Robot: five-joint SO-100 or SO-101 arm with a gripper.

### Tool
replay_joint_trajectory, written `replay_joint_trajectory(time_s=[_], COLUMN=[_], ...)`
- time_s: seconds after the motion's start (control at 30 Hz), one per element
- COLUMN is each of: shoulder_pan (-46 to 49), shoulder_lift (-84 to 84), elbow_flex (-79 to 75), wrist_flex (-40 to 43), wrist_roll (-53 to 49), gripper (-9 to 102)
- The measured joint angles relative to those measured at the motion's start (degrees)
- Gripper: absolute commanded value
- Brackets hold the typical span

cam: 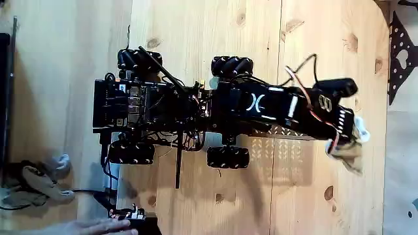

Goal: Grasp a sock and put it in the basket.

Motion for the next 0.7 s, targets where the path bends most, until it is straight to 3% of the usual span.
replay_joint_trajectory(time_s=[0.47,0.7], shoulder_pan=[-3.34,-1.49], shoulder_lift=[11.69,13.54], elbow_flex=[28.21,33.22], wrist_flex=[-4.31,-5.80], wrist_roll=[4.48,2.99], gripper=[0,0])
